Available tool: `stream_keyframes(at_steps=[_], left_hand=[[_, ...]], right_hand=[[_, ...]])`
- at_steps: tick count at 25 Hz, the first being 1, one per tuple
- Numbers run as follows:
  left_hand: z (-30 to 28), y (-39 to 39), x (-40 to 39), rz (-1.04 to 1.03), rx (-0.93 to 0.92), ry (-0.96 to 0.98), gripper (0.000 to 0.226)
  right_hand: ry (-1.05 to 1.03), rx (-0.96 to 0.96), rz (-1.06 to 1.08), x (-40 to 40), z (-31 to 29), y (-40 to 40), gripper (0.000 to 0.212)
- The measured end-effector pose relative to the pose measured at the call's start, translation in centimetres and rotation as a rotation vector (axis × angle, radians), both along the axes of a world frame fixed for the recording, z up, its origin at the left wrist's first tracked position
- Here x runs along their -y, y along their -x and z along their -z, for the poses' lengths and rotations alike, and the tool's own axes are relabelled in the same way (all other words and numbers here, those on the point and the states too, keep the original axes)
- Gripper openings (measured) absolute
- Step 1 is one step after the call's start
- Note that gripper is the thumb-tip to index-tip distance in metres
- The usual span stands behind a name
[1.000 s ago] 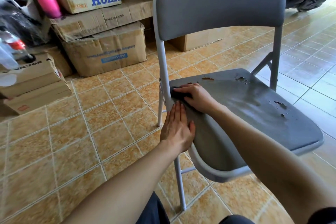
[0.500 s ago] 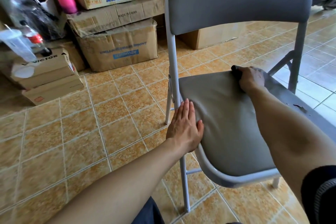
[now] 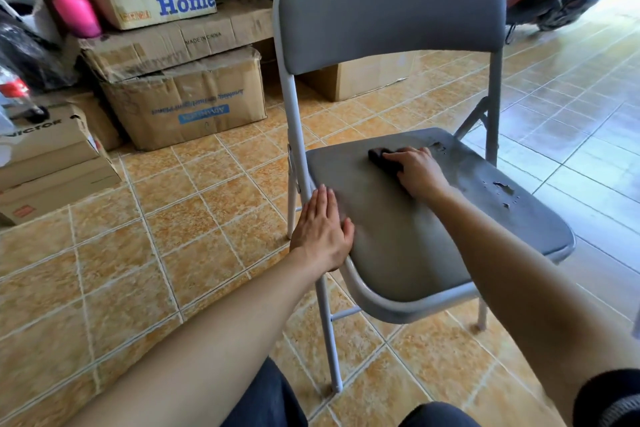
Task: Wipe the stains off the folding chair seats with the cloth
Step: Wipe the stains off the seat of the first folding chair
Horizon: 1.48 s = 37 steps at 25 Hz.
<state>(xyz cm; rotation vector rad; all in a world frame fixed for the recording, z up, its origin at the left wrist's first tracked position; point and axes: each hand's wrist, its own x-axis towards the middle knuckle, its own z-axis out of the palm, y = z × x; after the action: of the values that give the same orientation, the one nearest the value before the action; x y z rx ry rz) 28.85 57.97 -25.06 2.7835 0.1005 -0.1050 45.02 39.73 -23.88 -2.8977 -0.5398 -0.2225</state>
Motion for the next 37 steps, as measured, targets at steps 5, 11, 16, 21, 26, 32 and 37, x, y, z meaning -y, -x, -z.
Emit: stream_keyframes(at_steps=[5,11,16,21,26,32,37], left_hand=[[-1.2,0.0,0.3,0.006,-0.072,0.04,0.07],[-2.7,-4.4,1.7,0.117,-0.026,0.019,0.068],[-1.7,-7.8,1.6,0.163,-0.022,-0.071,0.067],[-0.1,-10.3,0.6,0.139,0.015,-0.112,0.071],[0.4,-10.4,0.8,0.144,0.027,-0.113,0.071],[0.2,-10.1,0.8,0.137,0.041,-0.073,0.07],[0.1,-10.2,0.8,0.135,0.064,-0.072,0.07]], right_hand=[[-0.138,-0.066,0.102,2.9,-0.9,5.1,0.052],[-0.009,-0.001,-0.15,3.8,-1.7,13.0,0.049],[0.023,0.071,0.294,14.4,-1.3,9.0,0.046],[-0.164,0.002,0.677,15.5,-1.7,6.2,0.035],[-0.307,-0.01,0.475,6.3,-1.4,3.3,0.039],[-0.012,-0.005,-0.008,3.6,-0.5,2.4,0.053],[-0.015,0.038,0.463,10.4,-0.7,-1.7,0.039]])
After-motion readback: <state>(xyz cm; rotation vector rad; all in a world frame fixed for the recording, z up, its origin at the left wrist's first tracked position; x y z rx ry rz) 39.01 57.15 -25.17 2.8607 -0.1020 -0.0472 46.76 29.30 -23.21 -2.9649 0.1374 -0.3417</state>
